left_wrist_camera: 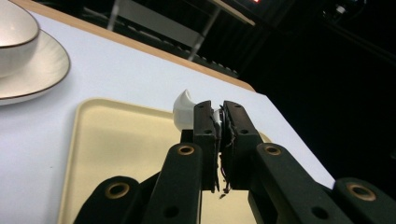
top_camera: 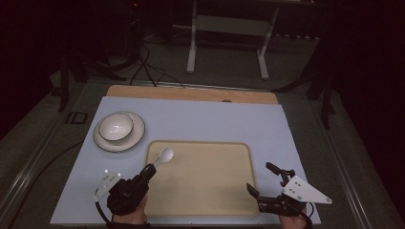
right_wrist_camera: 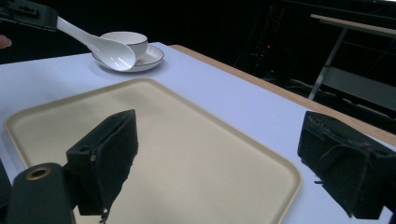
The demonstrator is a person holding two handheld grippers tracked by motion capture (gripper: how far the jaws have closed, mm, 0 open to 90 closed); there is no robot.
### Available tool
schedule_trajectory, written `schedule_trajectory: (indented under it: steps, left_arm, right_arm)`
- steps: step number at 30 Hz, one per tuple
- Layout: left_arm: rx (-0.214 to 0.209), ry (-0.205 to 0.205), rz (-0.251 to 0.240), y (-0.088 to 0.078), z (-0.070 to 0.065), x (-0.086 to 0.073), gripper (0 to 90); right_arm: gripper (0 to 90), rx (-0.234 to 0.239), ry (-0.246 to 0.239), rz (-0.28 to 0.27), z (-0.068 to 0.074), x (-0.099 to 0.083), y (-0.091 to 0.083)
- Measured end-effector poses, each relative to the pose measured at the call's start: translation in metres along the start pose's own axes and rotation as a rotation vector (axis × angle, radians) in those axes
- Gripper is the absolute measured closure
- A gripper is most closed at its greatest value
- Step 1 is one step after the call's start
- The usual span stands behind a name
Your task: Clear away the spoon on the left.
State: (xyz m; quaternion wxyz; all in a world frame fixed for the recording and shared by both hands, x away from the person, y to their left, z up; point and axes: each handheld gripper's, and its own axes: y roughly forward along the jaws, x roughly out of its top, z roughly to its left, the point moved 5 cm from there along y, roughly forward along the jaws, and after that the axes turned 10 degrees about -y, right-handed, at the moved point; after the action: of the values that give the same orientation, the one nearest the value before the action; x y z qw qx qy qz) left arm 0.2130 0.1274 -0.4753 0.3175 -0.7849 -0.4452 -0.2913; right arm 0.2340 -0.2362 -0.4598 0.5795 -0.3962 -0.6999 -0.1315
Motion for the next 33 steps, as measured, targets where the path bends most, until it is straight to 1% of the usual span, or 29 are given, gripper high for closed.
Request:
schedule_trajectory:
  steps: [3, 6, 8, 13, 14, 16, 18, 21, 22, 26, 28, 29, 30, 31, 33]
  left_arm:
    - [0.010, 0.003, -0.019, -0.001, 0.003, -0.003, 85.5]
    - [0.020, -0.005, -0.014, -0.001, 0.006, -0.007, 85.5]
    - [0.029, -0.017, -0.010, 0.002, 0.010, -0.013, 85.5]
    - [0.031, -0.016, -0.009, 0.006, 0.011, -0.018, 85.5]
    - [0.037, -0.016, -0.010, 0.009, 0.012, -0.022, 85.5]
    - [0.047, -0.004, -0.003, 0.013, 0.014, -0.025, 85.6]
    - [0.051, -0.013, -0.007, 0.016, 0.016, -0.029, 85.5]
    - [0.062, -0.006, 0.007, 0.023, 0.020, -0.035, 85.5]
    - [0.062, -0.006, 0.007, 0.023, 0.020, -0.035, 85.5]
    - [0.086, -0.008, 0.012, 0.029, 0.026, -0.039, 85.5]
    - [0.085, -0.013, 0.016, 0.029, 0.027, -0.040, 85.5]
    - [0.098, -0.010, 0.019, 0.030, 0.029, -0.043, 85.5]
    - [0.098, -0.010, 0.019, 0.030, 0.029, -0.043, 85.5]
    - [0.101, -0.011, 0.025, 0.031, 0.031, -0.044, 85.5]
    - [0.104, -0.030, 0.037, 0.032, 0.033, -0.048, 85.4]
  right_arm:
    - [12.3, 0.002, 0.002, 0.002, 0.000, 0.000, 0.001]
    - [12.3, 0.004, 0.002, 0.003, 0.001, 0.000, 0.001]
    - [12.3, 0.006, 0.002, 0.003, 0.001, -0.001, 0.001]
    - [12.3, 0.006, 0.004, 0.003, 0.000, -0.001, 0.001]
    - [12.4, 0.007, 0.004, 0.002, 0.000, -0.001, 0.001]
    - [12.3, 0.009, 0.007, 0.003, 0.000, -0.001, 0.001]
    - [12.3, 0.010, 0.008, 0.003, 0.000, -0.001, 0.001]
    - [12.3, 0.012, 0.008, 0.005, 0.000, -0.001, 0.002]
    - [12.3, 0.012, 0.008, 0.005, 0.000, -0.001, 0.002]
    - [12.3, 0.012, 0.008, 0.005, 0.001, -0.001, 0.001]
    - [12.3, 0.014, 0.009, 0.008, 0.001, -0.002, 0.002]
    - [12.3, 0.014, 0.008, 0.010, 0.001, -0.002, 0.002]
    - [12.3, 0.016, 0.010, 0.011, 0.001, -0.002, 0.002]
    - [12.3, 0.016, 0.010, 0.011, 0.001, -0.002, 0.002]
    - [12.3, 0.015, 0.005, 0.010, 0.001, -0.002, 0.002]
